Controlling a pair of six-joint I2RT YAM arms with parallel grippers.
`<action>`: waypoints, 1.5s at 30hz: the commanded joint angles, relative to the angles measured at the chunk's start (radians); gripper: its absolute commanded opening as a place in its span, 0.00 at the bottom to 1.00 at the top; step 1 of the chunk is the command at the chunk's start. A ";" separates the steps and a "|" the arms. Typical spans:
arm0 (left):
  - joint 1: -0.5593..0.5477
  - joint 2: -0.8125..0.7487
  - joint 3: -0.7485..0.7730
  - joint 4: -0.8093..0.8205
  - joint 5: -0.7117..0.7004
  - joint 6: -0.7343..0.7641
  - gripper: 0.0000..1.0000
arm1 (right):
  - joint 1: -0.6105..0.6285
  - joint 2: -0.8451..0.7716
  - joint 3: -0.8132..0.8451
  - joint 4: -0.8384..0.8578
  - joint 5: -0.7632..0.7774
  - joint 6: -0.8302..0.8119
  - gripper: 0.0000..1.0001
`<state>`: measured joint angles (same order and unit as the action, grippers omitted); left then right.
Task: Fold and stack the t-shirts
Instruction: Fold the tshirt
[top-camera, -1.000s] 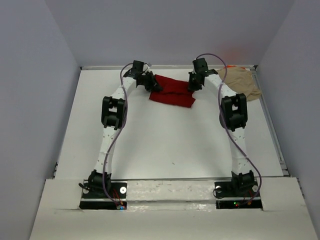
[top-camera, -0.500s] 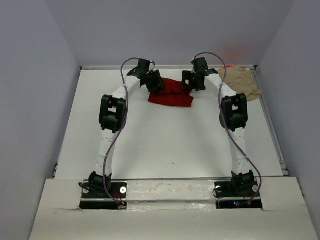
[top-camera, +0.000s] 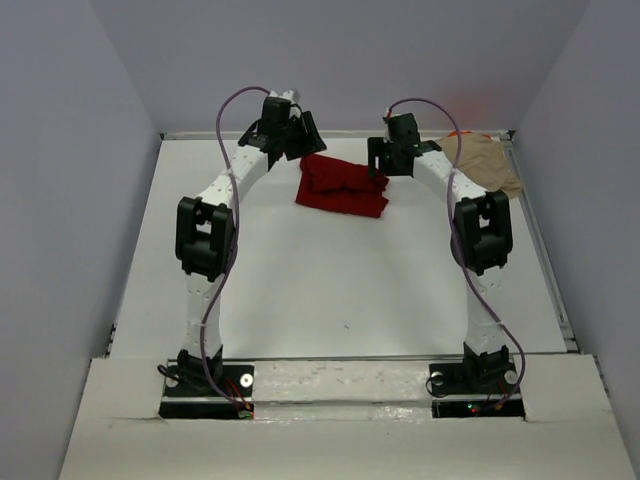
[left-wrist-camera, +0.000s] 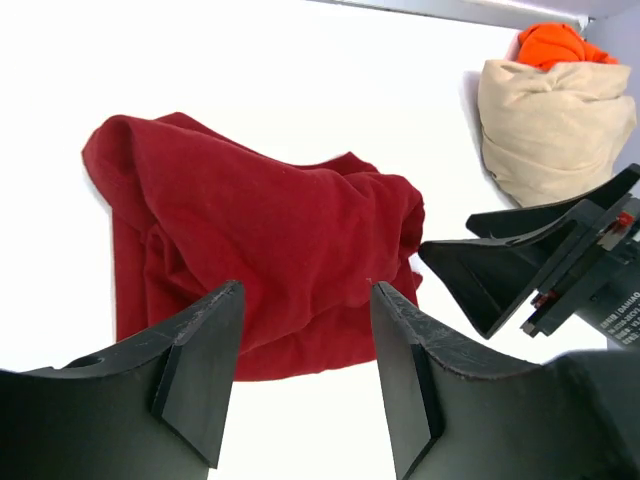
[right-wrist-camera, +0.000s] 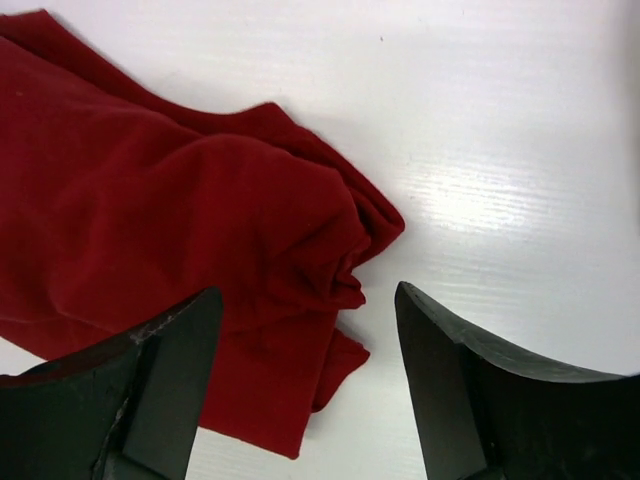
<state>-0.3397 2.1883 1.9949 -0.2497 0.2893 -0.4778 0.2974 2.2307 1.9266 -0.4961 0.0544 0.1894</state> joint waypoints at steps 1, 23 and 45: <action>-0.002 -0.081 -0.059 0.049 -0.035 0.021 0.63 | 0.019 -0.043 -0.001 0.077 0.050 -0.045 0.77; -0.032 -0.114 -0.127 -0.068 -0.030 -0.028 0.00 | 0.039 -0.053 -0.038 -0.013 -0.310 0.008 0.00; -0.018 0.153 0.070 -0.212 0.165 -0.120 0.00 | 0.039 0.072 0.078 -0.114 -0.291 0.001 0.00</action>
<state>-0.3641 2.3924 2.0686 -0.4347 0.3782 -0.5716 0.3290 2.2879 1.9373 -0.5793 -0.2432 0.1913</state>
